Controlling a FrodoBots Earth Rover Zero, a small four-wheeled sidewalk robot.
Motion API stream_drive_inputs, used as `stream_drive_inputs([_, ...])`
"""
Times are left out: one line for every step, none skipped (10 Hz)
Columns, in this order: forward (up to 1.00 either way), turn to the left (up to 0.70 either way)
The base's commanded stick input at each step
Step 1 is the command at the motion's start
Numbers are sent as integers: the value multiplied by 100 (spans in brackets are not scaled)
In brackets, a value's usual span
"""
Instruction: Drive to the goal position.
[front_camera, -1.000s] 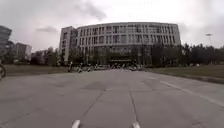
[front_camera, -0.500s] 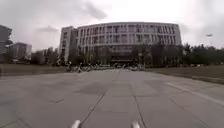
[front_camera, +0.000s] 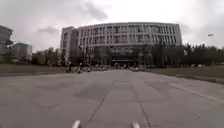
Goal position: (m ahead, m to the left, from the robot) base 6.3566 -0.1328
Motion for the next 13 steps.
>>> stream_drive_inputs([70, -1])
stream_drive_inputs([70, -2])
stream_drive_inputs([70, -10])
stream_drive_inputs([70, -16])
stream_drive_inputs([70, -8])
stream_drive_inputs([70, 0])
stream_drive_inputs([70, 0])
stream_drive_inputs([70, 0])
stream_drive_inputs([70, 0])
stream_drive_inputs([70, 0])
stream_drive_inputs([70, 0])
stream_drive_inputs([70, 0])
stream_drive_inputs([70, 0])
